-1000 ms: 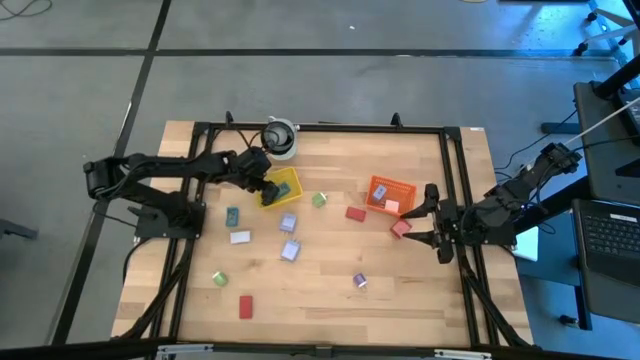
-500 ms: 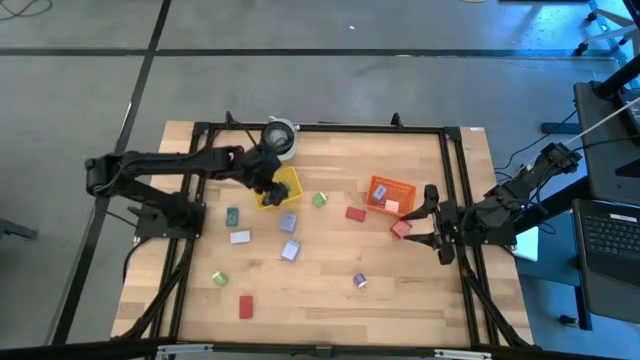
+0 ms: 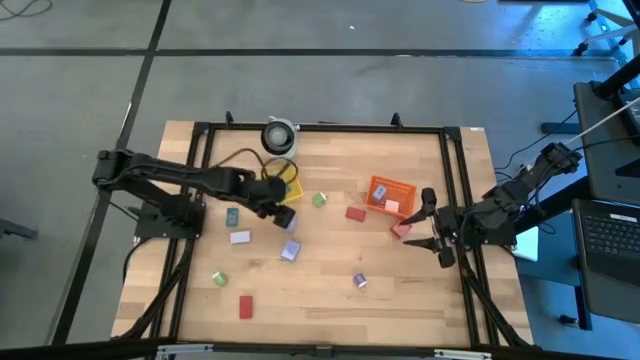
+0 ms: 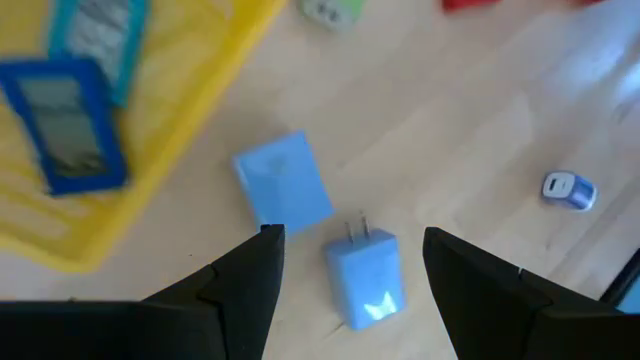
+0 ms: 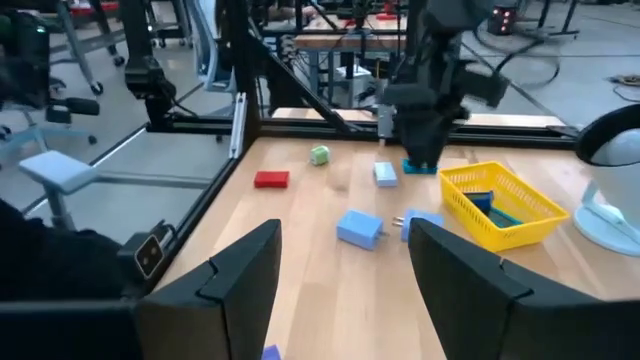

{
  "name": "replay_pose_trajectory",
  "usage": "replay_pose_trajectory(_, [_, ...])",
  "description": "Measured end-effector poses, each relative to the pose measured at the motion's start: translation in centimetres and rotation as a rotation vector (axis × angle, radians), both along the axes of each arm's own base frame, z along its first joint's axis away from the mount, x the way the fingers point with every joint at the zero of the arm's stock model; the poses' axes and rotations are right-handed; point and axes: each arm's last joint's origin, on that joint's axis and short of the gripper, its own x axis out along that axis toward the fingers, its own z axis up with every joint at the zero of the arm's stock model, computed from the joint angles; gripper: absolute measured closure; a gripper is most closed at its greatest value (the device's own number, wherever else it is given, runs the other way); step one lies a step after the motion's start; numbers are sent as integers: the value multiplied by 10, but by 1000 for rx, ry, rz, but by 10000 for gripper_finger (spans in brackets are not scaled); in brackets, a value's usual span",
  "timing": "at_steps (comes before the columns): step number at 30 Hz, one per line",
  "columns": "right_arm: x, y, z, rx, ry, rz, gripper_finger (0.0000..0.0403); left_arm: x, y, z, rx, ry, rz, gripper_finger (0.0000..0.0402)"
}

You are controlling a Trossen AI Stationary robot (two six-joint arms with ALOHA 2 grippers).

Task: Pick & Place Office items
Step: Put the top light blue charger adapter into the orange bin

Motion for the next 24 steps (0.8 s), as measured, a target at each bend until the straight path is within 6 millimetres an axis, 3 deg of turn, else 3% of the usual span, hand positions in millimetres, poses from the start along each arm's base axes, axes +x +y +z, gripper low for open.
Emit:
replay_pose_trajectory(6, [4,5,-3,-21,15,62,181,27,-13,-25,-62,124,0,166])
replay_pose_trajectory(12, [7,9,-2,-14,9,132,181,41,-13,-37,-3,344,13,166])
replay_pose_trajectory(18, [7,10,-3,-21,8,135,181,59,-10,-40,7,355,18,166])
replay_pose_trajectory(24, [7,10,-2,-19,6,141,181,62,0,-45,6,374,43,166])
